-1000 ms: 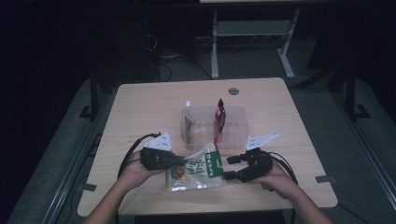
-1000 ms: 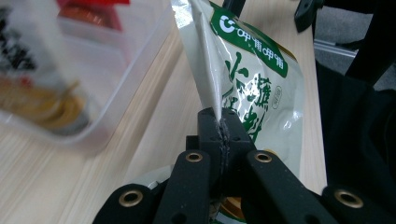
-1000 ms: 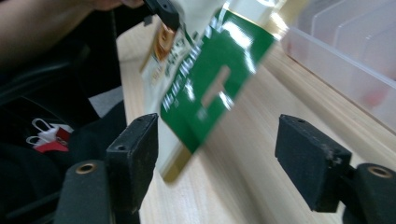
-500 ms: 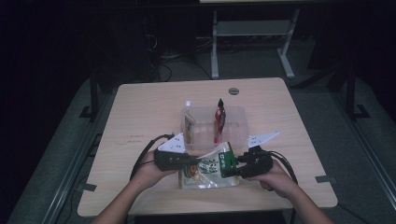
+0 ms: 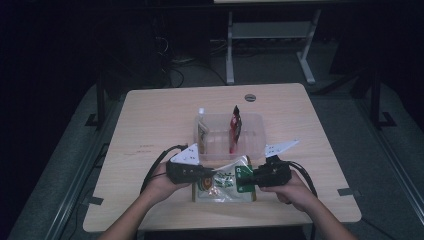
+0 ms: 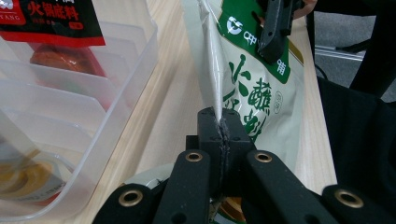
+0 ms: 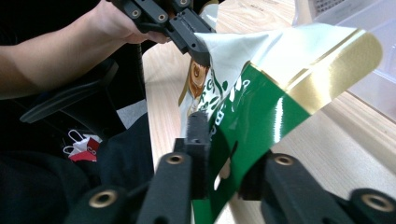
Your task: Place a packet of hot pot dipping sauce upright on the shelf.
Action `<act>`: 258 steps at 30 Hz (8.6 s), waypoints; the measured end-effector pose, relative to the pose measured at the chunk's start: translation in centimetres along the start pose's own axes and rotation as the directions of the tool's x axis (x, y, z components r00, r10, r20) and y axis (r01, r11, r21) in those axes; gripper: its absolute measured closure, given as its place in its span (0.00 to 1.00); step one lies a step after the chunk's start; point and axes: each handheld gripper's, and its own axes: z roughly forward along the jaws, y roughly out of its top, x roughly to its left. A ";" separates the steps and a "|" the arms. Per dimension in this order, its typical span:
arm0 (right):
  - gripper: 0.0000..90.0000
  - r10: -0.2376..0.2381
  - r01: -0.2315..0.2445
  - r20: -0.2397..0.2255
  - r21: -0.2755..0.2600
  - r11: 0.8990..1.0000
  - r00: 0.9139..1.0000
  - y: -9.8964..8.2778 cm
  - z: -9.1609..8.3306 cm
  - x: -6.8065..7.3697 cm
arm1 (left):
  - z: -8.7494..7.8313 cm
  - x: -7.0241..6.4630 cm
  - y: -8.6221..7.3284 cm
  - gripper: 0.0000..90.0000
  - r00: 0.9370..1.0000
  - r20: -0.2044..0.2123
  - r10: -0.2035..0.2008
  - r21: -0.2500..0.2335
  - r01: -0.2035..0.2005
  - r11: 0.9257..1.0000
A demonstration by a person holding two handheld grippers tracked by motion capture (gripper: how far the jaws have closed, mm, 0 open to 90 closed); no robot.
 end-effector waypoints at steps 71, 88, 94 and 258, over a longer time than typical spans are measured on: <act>1.00 -0.193 0.193 -0.004 -0.046 0.980 0.981 3.9 -1.4 2.3 | 2.6 -0.5 2.5 0.98 0.997 0.071 -0.028 0.005 0.028 1.000; 1.00 -0.195 0.197 0.028 -0.072 0.978 0.980 3.9 -3.9 2.4 | 0.6 0.7 -0.3 0.58 0.991 0.046 -0.125 0.065 0.121 0.990; 1.00 -0.200 0.204 0.053 -0.084 0.975 0.978 4.4 -5.4 2.5 | 0.0 0.8 -2.3 0.46 0.987 0.029 -0.158 0.111 0.154 0.982; 0.16 -0.099 0.096 0.552 0.033 0.995 0.828 -2.5 -9.1 -1.4 | -5.2 0.4 -8.5 0.30 0.970 -0.146 -0.196 0.160 0.219 0.963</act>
